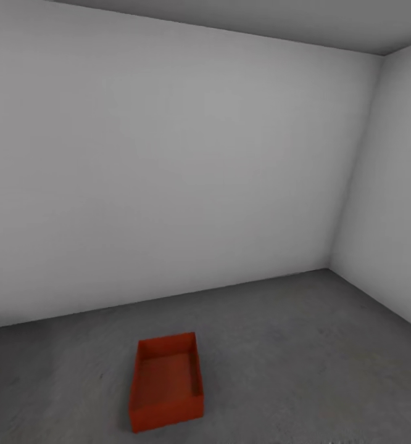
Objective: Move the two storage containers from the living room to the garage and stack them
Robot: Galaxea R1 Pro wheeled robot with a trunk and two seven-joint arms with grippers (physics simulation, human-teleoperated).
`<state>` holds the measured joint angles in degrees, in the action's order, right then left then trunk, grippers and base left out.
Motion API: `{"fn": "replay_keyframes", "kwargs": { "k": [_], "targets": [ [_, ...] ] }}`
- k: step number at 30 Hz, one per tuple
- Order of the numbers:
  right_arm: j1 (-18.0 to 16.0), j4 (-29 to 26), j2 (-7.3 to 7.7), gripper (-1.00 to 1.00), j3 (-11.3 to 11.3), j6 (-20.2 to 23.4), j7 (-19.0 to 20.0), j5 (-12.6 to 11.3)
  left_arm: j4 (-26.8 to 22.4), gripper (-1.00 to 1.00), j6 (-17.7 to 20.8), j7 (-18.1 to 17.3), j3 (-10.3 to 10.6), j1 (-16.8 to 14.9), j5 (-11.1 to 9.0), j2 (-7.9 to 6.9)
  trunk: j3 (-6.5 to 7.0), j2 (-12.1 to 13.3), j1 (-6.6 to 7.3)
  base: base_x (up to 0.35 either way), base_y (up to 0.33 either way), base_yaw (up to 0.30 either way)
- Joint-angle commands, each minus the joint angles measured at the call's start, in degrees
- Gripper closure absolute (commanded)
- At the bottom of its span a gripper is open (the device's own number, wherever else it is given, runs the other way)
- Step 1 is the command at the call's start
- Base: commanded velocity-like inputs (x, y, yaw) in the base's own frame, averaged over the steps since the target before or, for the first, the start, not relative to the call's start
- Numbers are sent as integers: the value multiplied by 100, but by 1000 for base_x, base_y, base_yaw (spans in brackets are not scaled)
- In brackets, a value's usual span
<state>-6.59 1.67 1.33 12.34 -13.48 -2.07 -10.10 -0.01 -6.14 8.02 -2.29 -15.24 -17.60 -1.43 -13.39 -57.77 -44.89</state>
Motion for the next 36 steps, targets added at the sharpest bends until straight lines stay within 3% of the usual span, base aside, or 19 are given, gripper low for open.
{"fn": "replay_keyframes", "kwargs": {
  "k": [1, 9, 36],
  "targets": [
    [-9, 18, -1, -100, 48, -31, -3, -53, 6, -100, 21, -15, -17, 97, -7, -109, -7, -5, 0, 0, 0, -297],
    [-9, 18, -1, -100, 45, -32, -3, -53, 2, -100, 326, -211, -17, 126, -3, -188, -7, -5, 0, 0, 0, -297],
    [-9, 18, -1, -100, 40, -32, -3, -53, 2, -100, 280, -231, -15, 153, -7, -173, -7, -5, 0, 0, 0, -297]
  ]
}}
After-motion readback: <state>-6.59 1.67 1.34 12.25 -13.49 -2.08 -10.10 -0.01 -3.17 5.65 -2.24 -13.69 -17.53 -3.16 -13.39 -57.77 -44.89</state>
